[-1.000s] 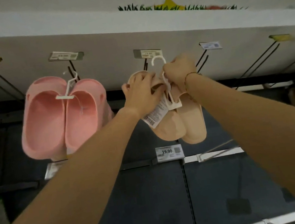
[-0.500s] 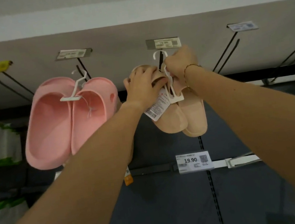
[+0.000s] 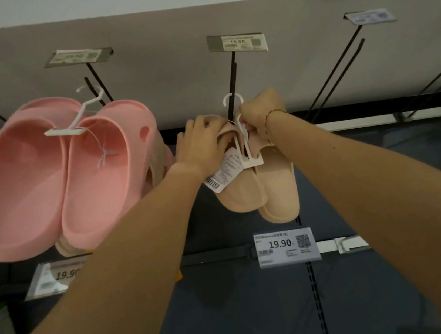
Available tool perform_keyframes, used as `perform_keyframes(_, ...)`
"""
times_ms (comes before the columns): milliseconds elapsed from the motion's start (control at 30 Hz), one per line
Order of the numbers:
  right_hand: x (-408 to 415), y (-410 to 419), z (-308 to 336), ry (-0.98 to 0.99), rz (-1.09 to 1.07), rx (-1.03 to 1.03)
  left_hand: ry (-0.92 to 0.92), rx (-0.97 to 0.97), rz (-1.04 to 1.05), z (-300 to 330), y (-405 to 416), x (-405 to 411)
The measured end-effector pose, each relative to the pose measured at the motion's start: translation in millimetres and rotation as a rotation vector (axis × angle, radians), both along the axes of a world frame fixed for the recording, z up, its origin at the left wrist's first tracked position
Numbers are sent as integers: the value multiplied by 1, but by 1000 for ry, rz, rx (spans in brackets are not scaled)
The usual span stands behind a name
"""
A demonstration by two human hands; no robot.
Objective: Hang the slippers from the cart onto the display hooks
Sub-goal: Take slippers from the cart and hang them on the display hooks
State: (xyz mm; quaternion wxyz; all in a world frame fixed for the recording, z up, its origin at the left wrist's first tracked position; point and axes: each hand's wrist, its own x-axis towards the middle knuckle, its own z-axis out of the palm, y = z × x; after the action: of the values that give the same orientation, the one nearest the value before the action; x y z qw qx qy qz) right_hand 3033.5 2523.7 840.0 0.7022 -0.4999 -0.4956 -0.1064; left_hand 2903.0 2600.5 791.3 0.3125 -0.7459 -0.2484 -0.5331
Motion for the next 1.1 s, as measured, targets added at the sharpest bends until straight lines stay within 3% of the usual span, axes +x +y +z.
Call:
perform_keyframes(133,11,29,-6,-32,-5,-81,77,7,246,-7,25,10)
perform_keyframes(433,54,90,-46,-394,-160,-328,193,-168,336,-48,102,48)
perform_keyframes(667,81,118,-83,-548,-54,-678,346,-414,343,-75,133,69)
perform_keyframes(800,80,121,-92,-631,-52,-796,364,-507,367,-78,125,67)
perform_keyframes(967,65,97,-92,-709,-97,-798,351,-388,322,-73,89,55)
perform_keyframes(1100,41,49,-86,-780,-150,-771,311,-444,356,-61,36,36)
